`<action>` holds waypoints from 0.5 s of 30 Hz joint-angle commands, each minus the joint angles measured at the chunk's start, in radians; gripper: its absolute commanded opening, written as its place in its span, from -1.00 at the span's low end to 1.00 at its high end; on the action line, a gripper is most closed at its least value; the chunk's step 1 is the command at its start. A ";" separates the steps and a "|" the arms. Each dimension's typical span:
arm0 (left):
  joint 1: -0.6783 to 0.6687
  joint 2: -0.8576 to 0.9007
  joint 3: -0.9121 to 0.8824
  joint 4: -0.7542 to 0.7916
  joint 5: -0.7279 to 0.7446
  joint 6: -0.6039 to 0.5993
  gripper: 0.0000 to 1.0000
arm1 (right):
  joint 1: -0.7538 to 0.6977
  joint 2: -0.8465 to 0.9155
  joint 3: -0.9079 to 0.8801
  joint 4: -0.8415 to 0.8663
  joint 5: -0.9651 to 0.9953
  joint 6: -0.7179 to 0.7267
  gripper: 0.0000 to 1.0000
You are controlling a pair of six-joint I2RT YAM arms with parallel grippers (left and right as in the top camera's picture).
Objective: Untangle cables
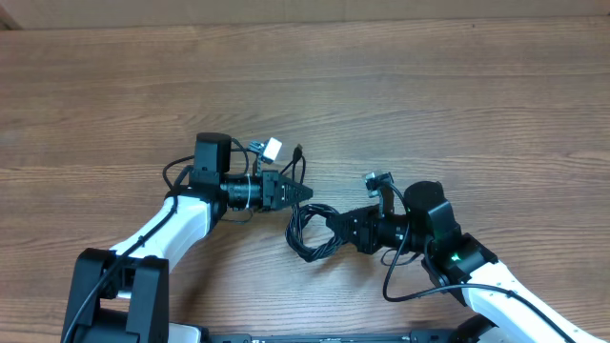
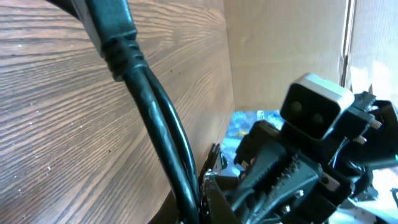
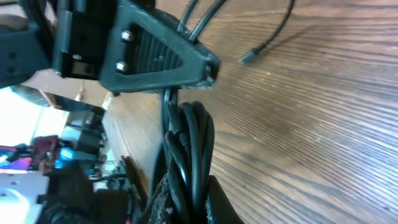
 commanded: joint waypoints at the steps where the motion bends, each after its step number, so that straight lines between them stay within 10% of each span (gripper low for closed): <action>1: -0.001 0.003 0.021 -0.001 -0.038 -0.045 -0.92 | -0.025 -0.005 0.010 0.074 -0.086 0.073 -0.92; 15: -0.011 0.003 0.021 -0.098 -0.263 -0.107 -0.92 | -0.151 -0.005 0.010 0.357 -0.287 0.266 -0.92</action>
